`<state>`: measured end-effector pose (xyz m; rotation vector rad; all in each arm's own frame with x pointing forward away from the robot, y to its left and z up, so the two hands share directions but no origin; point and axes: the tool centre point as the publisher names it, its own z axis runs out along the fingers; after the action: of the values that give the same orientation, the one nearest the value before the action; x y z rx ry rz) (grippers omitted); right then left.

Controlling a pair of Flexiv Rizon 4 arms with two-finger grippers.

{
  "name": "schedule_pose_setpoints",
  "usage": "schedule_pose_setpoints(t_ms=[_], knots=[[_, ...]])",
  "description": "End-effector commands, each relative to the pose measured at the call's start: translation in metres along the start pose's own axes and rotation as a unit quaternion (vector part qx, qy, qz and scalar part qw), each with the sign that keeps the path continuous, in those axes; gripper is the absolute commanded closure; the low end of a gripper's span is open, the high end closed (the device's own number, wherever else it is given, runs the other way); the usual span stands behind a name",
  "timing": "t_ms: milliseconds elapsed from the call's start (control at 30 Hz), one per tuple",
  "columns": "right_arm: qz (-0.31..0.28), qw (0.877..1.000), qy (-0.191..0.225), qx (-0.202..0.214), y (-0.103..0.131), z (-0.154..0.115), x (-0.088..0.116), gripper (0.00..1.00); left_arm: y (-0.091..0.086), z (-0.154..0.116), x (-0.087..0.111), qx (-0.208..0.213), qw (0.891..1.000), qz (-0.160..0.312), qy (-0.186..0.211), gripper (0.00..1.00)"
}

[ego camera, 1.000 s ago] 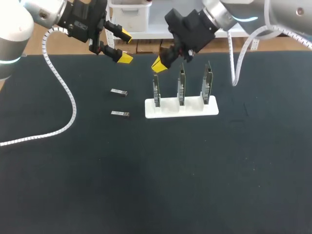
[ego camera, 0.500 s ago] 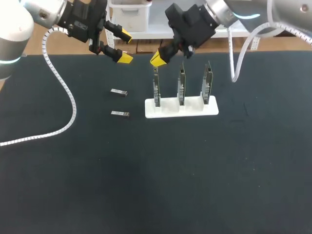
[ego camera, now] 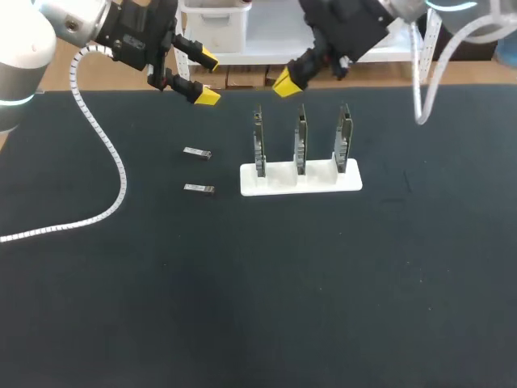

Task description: Pick up the optical module with the left hand, and insert it into the network port with the right hand.

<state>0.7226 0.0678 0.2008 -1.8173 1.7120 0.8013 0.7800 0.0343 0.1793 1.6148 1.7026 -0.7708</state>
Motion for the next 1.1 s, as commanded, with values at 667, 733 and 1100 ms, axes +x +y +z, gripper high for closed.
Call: schedule_pose_setpoints(t_ms=[667,733,1100], knots=[[0.025,0.997,0.011,0.066,0.026,-0.045,0.031,0.13,0.001,0.000,-0.001,0.001,1.000,-0.002,0.004,0.00],[0.022,0.998,0.013,0.065,0.026,-0.048,0.030,0.00,0.001,0.000,-0.001,0.001,1.000,-0.002,0.004,0.00],[0.012,0.999,0.003,0.046,0.028,-0.053,0.028,0.00,0.001,0.000,-0.001,0.001,1.000,-0.002,0.004,0.00]])
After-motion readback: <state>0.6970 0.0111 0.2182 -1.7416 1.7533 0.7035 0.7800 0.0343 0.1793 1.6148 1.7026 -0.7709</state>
